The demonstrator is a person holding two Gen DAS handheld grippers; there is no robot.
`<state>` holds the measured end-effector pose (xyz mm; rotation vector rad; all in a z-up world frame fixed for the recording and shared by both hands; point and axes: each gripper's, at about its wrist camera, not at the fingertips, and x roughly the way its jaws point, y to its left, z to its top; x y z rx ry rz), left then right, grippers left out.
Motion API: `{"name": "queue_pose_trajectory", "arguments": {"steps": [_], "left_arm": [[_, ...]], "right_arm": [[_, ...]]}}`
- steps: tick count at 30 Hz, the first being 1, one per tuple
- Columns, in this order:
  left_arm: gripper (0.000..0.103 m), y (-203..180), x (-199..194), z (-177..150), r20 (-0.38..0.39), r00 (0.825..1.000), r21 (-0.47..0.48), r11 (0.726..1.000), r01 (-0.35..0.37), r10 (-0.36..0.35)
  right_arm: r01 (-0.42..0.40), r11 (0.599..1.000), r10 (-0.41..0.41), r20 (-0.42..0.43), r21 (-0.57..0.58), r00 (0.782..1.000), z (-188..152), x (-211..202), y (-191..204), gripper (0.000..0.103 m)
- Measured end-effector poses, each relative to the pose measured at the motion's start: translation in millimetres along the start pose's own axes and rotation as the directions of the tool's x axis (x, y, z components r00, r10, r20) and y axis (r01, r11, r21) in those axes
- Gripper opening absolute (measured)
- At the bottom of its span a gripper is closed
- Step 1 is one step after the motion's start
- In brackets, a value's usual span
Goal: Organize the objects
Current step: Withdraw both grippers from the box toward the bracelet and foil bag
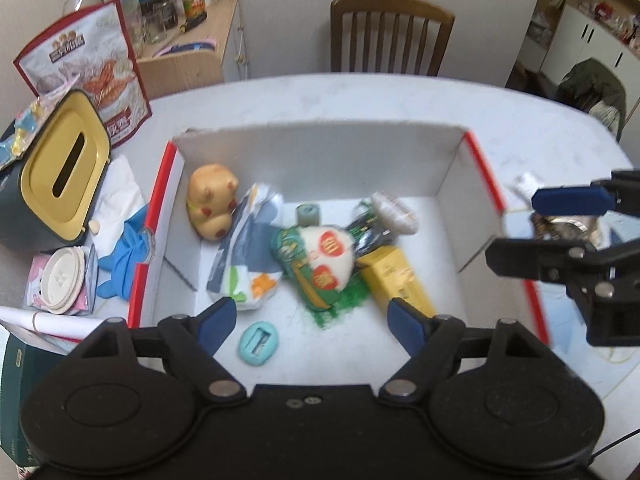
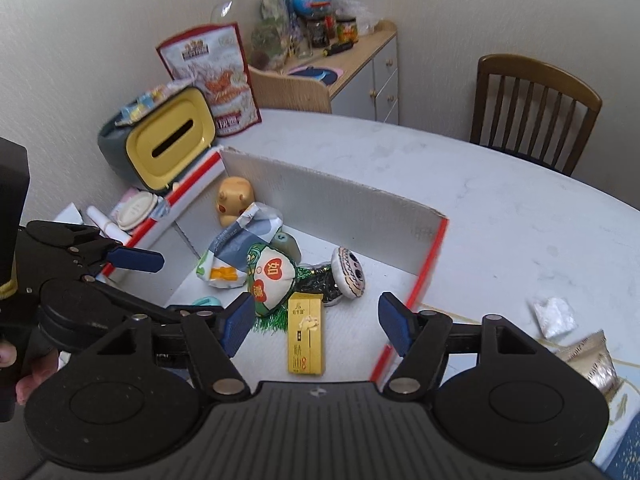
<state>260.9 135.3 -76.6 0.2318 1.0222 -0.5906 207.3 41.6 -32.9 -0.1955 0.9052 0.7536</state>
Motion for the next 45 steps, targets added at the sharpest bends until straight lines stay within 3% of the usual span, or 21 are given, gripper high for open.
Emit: {"name": "queue_pose_trajectory", "arguments": {"steps": [10, 18, 25, 32, 38, 45], "left_arm": [[0.089, -31.3, -40.4, -7.7, 0.093, 0.995, -0.003, 0.999, 0.047, -0.046], [0.102, -68.3, -52.2, -7.1, 0.156, 0.987, 0.001, 0.999, 0.042, -0.041], [0.102, -101.2, -48.4, -3.6, 0.198, 0.977, -0.016, 0.997, 0.078, -0.074], [0.103, -145.8, -29.0, 2.7, 0.190, 0.976, -0.003, 0.994, 0.106, -0.103], [0.103, -178.3, -5.4, 10.3, 0.163, 0.979, 0.003, 0.992, 0.126, -0.125], [0.102, -205.9, 29.7, 20.2, 0.133, 0.987, -0.001, 0.996, 0.094, -0.094]], "right_arm": [[-0.017, 0.999, 0.014, 0.083, 0.036, 0.996, -24.6, -61.9, -28.1, 0.073], [0.054, 0.998, -0.060, 0.175, 0.038, 0.983, -57.2, -111.8, -67.3, 0.080], [0.085, 0.990, -0.109, 0.239, 0.110, 0.965, -93.7, -141.2, -114.1, 0.087], [0.151, 0.977, -0.178, 0.184, 0.153, 0.967, -124.8, -138.5, -151.0, 0.088], [0.164, 0.975, -0.182, 0.120, 0.149, 0.976, -147.5, -123.9, -170.9, 0.088], [0.163, 0.980, -0.171, 0.057, 0.117, 0.984, -168.3, -105.7, -188.5, 0.088]]}}
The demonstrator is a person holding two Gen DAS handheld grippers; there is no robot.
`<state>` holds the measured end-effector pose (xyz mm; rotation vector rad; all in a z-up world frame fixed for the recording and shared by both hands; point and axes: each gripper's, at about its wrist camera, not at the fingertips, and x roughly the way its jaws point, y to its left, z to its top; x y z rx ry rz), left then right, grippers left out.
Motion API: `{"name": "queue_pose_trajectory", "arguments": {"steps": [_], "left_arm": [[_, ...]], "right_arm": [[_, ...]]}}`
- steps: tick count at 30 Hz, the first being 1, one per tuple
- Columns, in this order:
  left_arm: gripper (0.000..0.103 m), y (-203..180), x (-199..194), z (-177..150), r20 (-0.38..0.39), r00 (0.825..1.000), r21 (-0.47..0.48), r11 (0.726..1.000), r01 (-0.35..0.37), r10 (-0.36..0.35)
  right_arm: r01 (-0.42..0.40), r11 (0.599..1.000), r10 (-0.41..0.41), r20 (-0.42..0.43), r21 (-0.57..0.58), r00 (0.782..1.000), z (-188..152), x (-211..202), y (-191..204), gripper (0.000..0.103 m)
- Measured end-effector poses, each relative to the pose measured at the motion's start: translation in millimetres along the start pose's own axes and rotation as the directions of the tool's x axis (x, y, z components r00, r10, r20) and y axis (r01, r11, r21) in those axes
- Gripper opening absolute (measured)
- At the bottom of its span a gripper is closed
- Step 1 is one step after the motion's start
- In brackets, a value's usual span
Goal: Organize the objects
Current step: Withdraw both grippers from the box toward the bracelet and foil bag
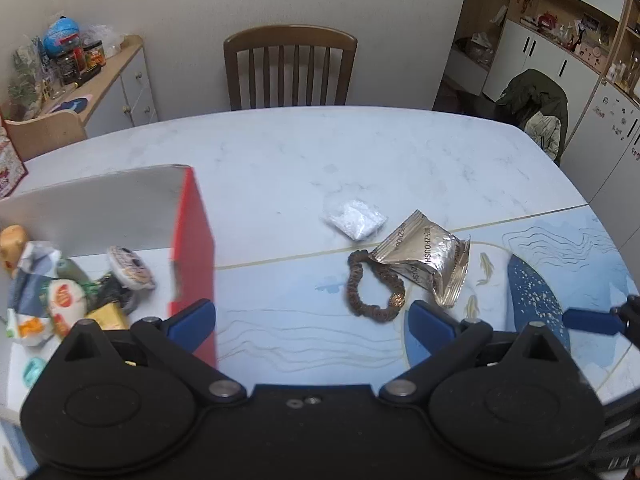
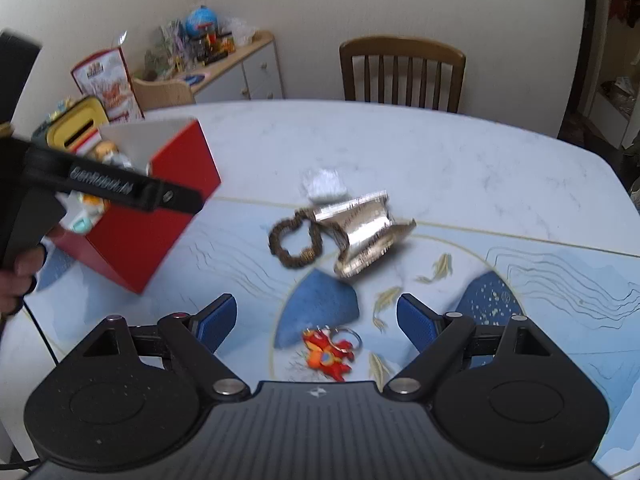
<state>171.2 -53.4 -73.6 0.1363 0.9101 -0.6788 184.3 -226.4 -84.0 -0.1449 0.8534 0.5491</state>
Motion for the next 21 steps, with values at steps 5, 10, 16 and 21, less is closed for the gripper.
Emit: {"name": "queue_pose_trajectory", "arguments": {"steps": [5, 10, 16, 21], "left_arm": [[0.102, -10.3, 29.6, 1.5, -0.038, 0.999, -0.016, 1.000, -0.011, 0.010], [0.102, -19.3, 54.5, 3.2, -0.057, 0.998, -0.020, 1.000, -0.020, 0.019], [0.099, -24.0, 81.2, 5.2, -0.060, 0.998, -0.034, 0.999, -0.027, 0.025], [0.089, -23.5, 100.1, 4.0, -0.075, 0.996, -0.036, 0.998, -0.047, 0.045]], "right_arm": [[-0.016, 1.000, 0.015, -0.058, -0.022, 0.998, -13.5, 19.4, -8.5, 0.088], [-0.035, 0.998, 0.030, -0.091, -0.049, 0.995, -23.2, 38.6, -13.3, 0.088], [-0.056, 0.997, 0.049, -0.132, -0.052, 0.990, -35.1, 57.3, -18.9, 0.088], [-0.066, 0.997, 0.062, -0.142, -0.030, 0.988, -42.3, 65.3, -19.7, 0.080]]}}
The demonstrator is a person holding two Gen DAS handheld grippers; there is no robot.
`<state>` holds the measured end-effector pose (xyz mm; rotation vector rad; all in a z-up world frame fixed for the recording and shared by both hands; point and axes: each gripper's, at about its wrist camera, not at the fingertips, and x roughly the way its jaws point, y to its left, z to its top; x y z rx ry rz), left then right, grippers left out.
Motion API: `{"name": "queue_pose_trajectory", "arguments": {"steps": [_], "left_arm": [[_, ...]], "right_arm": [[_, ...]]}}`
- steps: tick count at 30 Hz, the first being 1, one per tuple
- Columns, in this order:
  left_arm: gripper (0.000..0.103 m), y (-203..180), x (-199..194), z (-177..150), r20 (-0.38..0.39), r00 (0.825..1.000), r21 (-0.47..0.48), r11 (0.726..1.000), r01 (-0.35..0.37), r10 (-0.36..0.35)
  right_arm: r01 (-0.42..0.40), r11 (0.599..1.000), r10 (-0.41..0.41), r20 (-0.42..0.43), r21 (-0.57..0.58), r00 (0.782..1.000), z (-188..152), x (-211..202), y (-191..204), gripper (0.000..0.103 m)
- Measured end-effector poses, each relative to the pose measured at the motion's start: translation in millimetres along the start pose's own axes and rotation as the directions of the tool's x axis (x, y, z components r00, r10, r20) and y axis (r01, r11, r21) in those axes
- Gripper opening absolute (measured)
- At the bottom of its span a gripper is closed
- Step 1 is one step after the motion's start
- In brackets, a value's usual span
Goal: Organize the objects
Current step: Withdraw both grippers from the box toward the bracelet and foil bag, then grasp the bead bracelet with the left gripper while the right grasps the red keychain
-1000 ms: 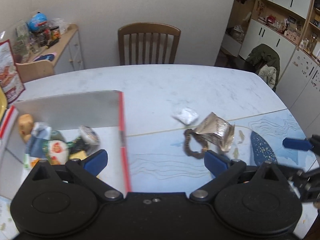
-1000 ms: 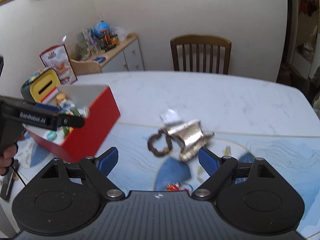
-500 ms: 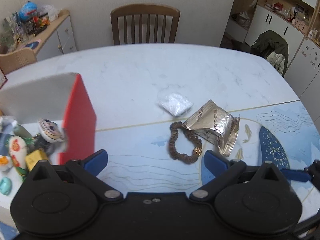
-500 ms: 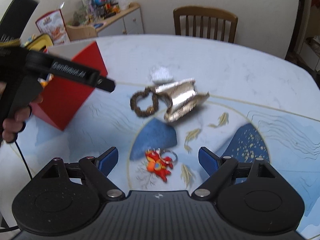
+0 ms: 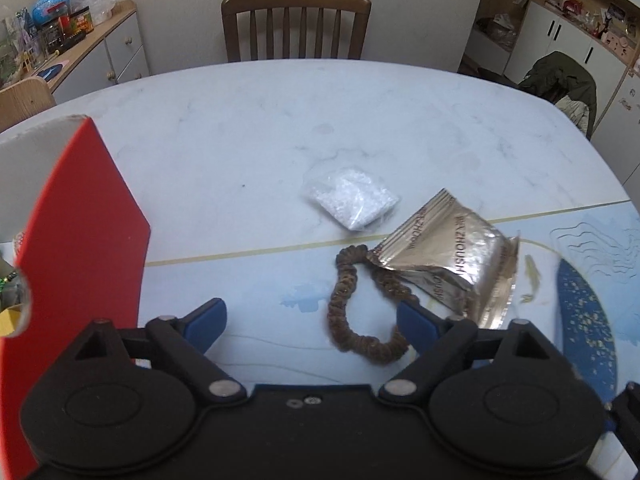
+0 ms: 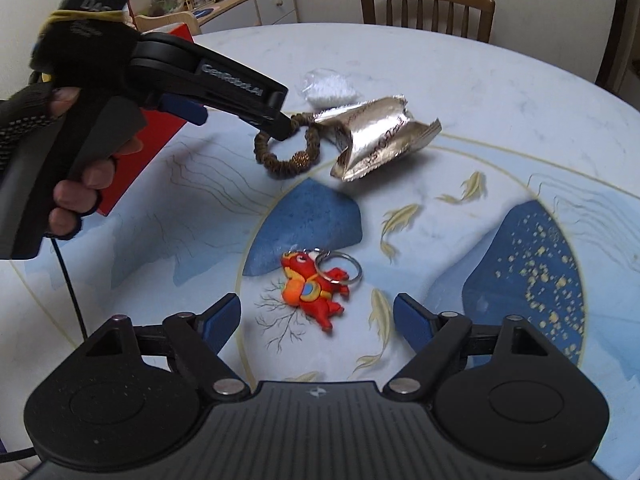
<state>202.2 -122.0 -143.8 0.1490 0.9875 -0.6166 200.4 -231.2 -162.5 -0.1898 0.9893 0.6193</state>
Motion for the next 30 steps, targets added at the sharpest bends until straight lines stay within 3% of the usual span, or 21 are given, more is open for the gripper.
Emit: {"name": "queue_pose_trajectory", "arguments": {"steps": [13, 24, 30], "left_arm": [[0.068, -1.6, 20.6, 0.9, 0.009, 1.000, 0.022, 1.000, 0.005, -0.005], [0.026, -12.1, 16.0, -6.0, 0.046, 0.999, 0.080, 0.996, 0.024, -0.027], [0.008, -15.1, 11.6, -4.1, 0.049, 0.997, 0.081, 0.996, 0.046, -0.051]], "right_arm": [[0.049, 0.999, -0.048, 0.034, -0.009, 0.998, 2.8, 7.3, 7.2, 0.058], [0.068, 0.998, -0.068, 0.030, -0.004, 0.997, 1.3, 4.1, 8.1, 0.038], [0.063, 0.998, -0.064, 0.022, 0.019, 0.998, 1.2, 2.5, 7.1, 0.037]]}}
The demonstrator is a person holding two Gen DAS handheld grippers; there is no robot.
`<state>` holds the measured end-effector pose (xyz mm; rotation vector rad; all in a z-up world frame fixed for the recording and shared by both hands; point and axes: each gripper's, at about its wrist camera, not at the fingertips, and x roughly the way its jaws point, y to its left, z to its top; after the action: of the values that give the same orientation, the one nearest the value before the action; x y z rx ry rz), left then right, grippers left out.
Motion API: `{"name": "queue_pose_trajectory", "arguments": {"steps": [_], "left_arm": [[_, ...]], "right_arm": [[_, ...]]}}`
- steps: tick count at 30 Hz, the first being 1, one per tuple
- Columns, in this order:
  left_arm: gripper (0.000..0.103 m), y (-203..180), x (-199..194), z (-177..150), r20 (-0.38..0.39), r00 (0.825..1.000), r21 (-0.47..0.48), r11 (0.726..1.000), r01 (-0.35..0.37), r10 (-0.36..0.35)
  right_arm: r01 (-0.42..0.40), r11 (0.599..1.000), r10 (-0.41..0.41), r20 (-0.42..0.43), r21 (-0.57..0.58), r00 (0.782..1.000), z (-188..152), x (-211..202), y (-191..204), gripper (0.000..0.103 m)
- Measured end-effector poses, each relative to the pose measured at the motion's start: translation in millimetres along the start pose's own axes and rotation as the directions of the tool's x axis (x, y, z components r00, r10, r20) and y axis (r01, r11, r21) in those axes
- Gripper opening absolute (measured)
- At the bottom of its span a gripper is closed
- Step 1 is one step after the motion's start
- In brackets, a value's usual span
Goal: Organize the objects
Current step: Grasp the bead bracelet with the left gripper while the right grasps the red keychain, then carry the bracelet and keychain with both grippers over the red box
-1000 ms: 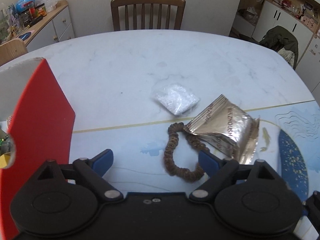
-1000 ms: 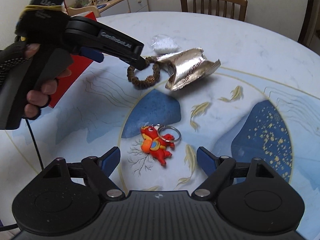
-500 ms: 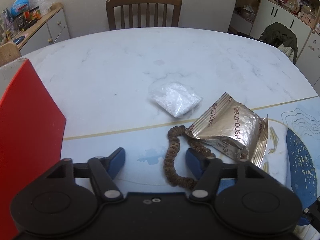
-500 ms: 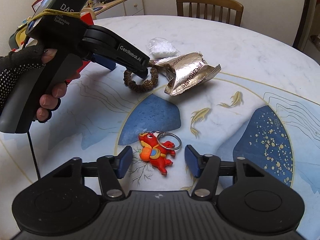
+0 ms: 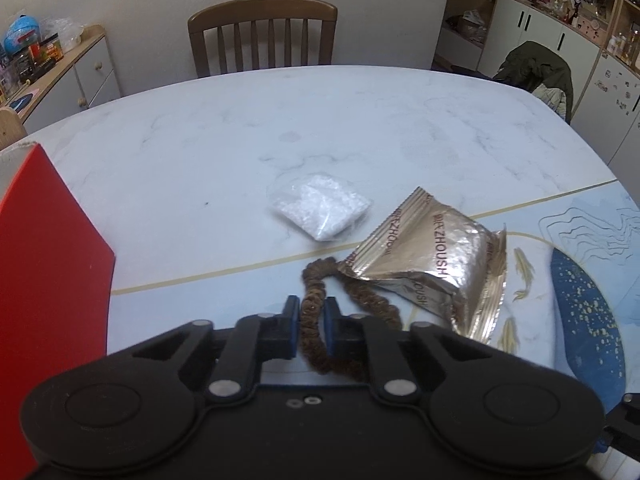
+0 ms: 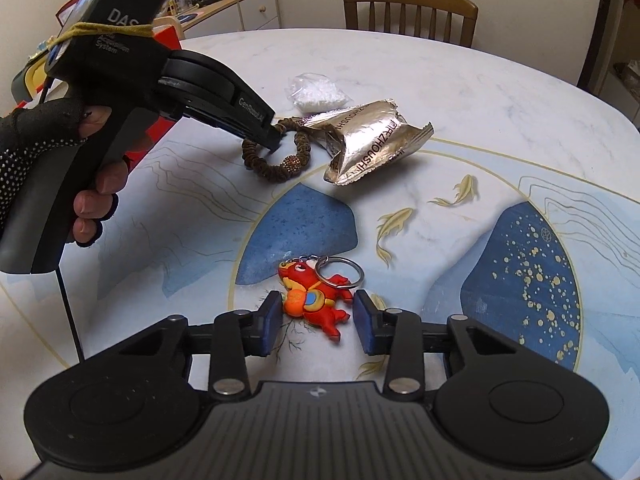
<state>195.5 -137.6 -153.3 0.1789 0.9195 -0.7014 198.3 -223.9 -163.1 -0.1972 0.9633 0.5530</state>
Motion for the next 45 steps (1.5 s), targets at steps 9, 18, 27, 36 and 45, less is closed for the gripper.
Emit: {"name": "queue_pose_trajectory", "arguments": {"steps": [9, 18, 27, 36, 45], "left_arm": [[0.006, 5.0, -28.3, 6.1, -0.004, 0.999, -0.060, 0.997, 0.051, -0.051], [0.006, 13.1, -69.7, 4.3, 0.006, 0.994, -0.100, 0.988, 0.113, -0.113], [0.006, 27.3, -110.8, 3.4, -0.002, 0.993, -0.124, 0.985, 0.118, -0.119], [0.006, 48.8, -147.8, 0.1, 0.028, 0.989, -0.139, 0.979, 0.149, -0.147], [0.006, 82.2, -181.0, -2.4, 0.063, 0.988, -0.157, 0.976, 0.148, -0.140]], "right_arm": [[-0.005, 0.998, 0.006, -0.002, 0.058, 1.000, 2.5, -18.8, -5.2, 0.037], [-0.014, 0.996, 0.011, 0.030, 0.093, 0.999, 7.5, -51.9, -2.7, 0.037], [-0.033, 0.993, 0.024, 0.082, 0.112, 0.996, 19.6, -86.3, 9.1, 0.037], [-0.068, 0.993, 0.054, 0.135, 0.096, 0.989, 38.6, -108.5, 38.2, 0.037], [-0.094, 0.994, 0.081, 0.190, 0.061, 0.979, 66.4, -118.6, 69.8, 0.037]]}}
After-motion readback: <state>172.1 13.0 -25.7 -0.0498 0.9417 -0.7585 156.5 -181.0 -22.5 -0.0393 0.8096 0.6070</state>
